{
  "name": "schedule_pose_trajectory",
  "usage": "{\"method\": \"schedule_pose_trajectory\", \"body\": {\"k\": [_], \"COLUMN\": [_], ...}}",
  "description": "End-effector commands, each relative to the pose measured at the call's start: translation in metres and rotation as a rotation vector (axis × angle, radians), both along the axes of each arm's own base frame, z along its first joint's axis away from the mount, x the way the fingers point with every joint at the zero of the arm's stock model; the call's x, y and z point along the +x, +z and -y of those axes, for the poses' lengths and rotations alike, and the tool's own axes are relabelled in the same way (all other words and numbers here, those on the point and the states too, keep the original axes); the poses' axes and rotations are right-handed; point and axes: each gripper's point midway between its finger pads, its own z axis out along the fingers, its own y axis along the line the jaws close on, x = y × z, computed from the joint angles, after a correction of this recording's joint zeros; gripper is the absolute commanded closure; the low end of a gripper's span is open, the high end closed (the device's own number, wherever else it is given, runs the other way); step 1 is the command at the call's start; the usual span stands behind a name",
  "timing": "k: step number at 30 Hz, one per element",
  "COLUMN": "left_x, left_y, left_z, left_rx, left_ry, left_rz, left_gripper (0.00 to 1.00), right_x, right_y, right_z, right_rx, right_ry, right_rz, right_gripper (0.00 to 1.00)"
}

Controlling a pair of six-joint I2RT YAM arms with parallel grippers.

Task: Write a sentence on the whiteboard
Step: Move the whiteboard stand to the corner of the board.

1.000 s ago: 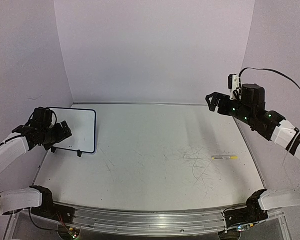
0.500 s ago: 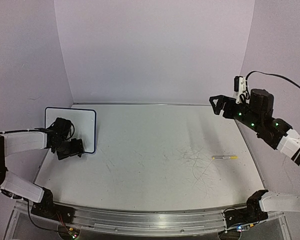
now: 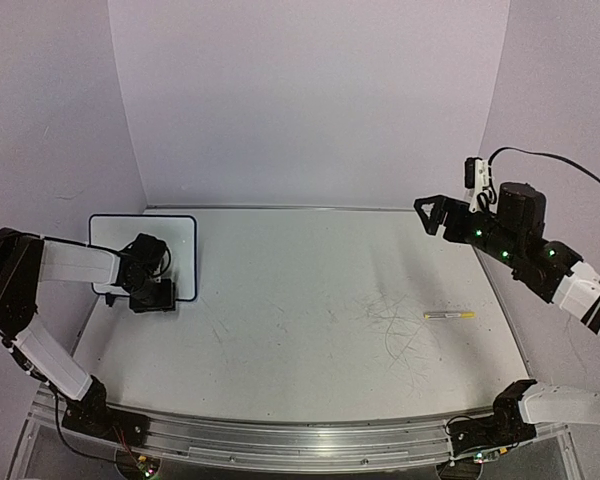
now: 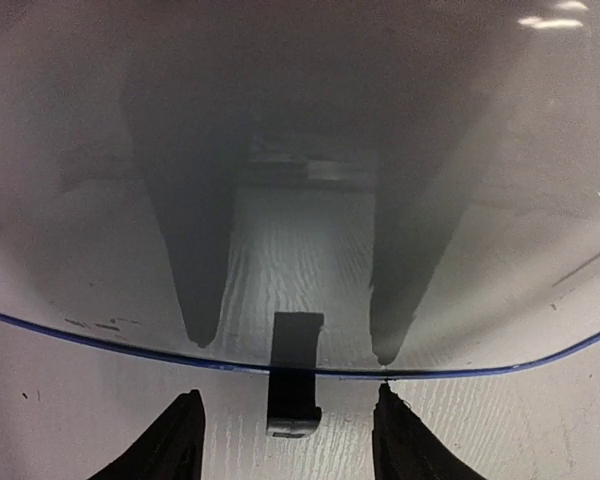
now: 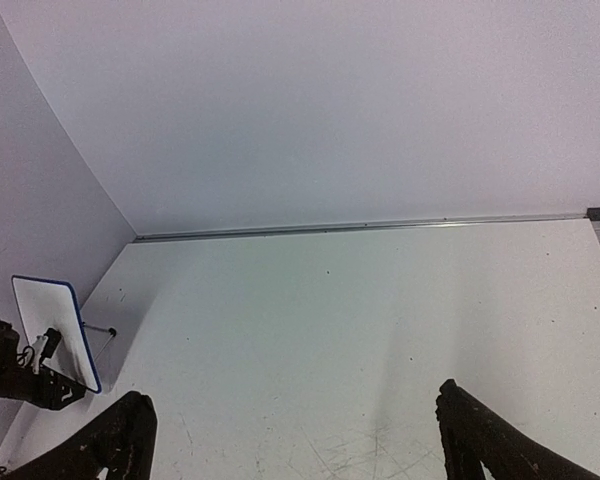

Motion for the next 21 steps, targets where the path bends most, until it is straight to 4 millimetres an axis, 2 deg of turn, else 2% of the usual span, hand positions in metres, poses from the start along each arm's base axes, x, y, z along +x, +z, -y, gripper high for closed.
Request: {"method": "schedule_pose_trajectory", "body": {"k": [1, 8, 13, 17, 21], "left_x": [0.014, 0.014, 0.015, 0.015, 0.011], "left_y": [0.002, 0.005, 0.01, 0.009, 0.008], "left_z": [0.008, 0.021, 0.038, 0.054, 0.086], "left_rx": [0.032, 0.023, 0.005, 0.0, -0.014], "left_ry": [-0.055, -0.095, -0.119, -0.138, -0.163], "left_rz": [0.036, 0.063, 0.09, 0.095, 0.104], "left_gripper": [0.47, 0.71, 0.83, 0.91, 0.94], "right_x": [-0.004, -0.002, 0.0, -0.001, -0.001], "right_y": [0.011, 0.006, 0.0, -0.003, -0.007], "right_z": [-0.002, -0.005, -0.01, -0.011, -0.011], "right_rx": [0.046, 0.058, 0.071, 0.076, 0.076], "right_ry": [0.016, 0.018, 0.035, 0.041, 0.038], "right_rz": [0.03, 0.009, -0.015, -0.024, -0.034], "right_gripper": [0.02, 0.02, 0.02, 0.02, 0.02]}}
